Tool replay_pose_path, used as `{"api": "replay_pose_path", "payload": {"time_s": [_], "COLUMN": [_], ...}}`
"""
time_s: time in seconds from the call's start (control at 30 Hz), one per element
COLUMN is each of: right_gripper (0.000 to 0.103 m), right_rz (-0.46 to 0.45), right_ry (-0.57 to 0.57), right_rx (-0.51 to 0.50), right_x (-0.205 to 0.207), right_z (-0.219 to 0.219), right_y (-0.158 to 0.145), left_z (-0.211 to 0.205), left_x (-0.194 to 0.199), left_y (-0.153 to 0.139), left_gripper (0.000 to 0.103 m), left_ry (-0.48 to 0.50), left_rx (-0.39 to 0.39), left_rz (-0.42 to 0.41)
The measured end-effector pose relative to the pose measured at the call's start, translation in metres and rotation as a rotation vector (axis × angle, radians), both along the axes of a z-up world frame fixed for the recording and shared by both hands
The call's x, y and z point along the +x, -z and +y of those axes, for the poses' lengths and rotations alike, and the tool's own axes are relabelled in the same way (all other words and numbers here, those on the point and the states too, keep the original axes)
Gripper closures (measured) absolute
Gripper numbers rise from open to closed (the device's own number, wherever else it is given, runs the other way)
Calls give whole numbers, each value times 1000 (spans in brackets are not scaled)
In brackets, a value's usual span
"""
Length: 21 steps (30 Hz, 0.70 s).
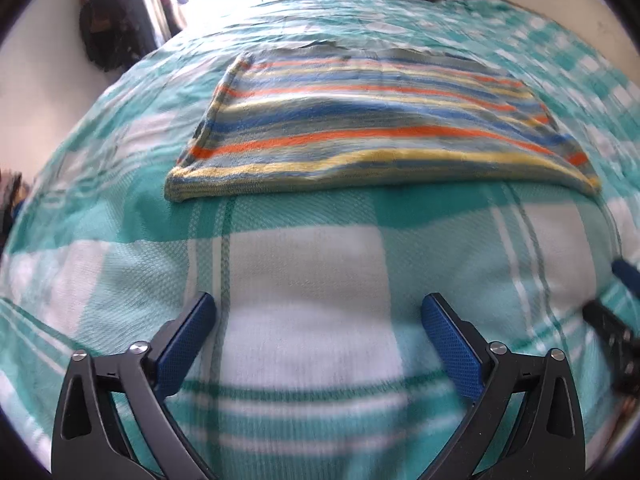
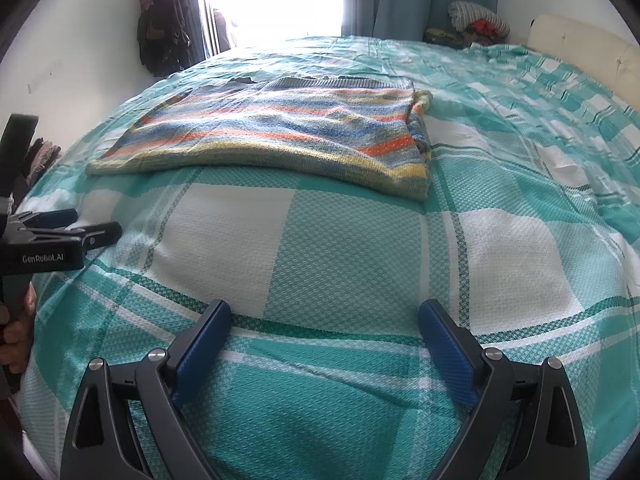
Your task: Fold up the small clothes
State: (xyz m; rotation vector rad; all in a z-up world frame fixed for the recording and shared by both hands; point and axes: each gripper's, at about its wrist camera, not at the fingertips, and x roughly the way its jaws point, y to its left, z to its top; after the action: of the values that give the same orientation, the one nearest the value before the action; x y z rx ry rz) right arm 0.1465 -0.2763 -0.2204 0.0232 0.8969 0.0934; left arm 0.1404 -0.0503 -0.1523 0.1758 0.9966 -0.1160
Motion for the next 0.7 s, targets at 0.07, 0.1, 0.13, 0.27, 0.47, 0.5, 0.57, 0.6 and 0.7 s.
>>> {"api": "replay_pose_path", "payload": {"time_s": [0.07,0.1,0.13,0.27,0.47,0.5,0.57,0.6,0.7], "right_gripper": [9,10,10,10,17,19,21,23,26], "right_rz": [39,38,20,-44,-63,-49,-18,1,63], "right_ry": [-7,7,39,214,242,219,169,144,91], "right_rx": [81,130,197,361,463,458,462,470,514], "right_x": [-1,-3,-9,-20,10,26,53,71,126], "right_z": [-13,-21,-34,-94,-164,-174,-185,-190,-193], "right_y": [-10,-15,-22,-44,-71,-76,-81,-82,-77], "left_z": [-18,-29,-48,-129,-245,-254,-260,-261,-258], "left_x": [-15,-22,-29,-24,28,34,43,49,56], "left_y": [-14,-21,-31,-48,-1,5,5,5,4], "left_gripper": [2,2,2,3,26,28,73,89,94], "left_ry": [92,140,215,431,573,572,563,557,529], "left_rx": [22,21,13,-7,87,95,58,46,7], "left_rz": [-32,-57,-90,-126,-35,-39,-57,-46,-43]}}
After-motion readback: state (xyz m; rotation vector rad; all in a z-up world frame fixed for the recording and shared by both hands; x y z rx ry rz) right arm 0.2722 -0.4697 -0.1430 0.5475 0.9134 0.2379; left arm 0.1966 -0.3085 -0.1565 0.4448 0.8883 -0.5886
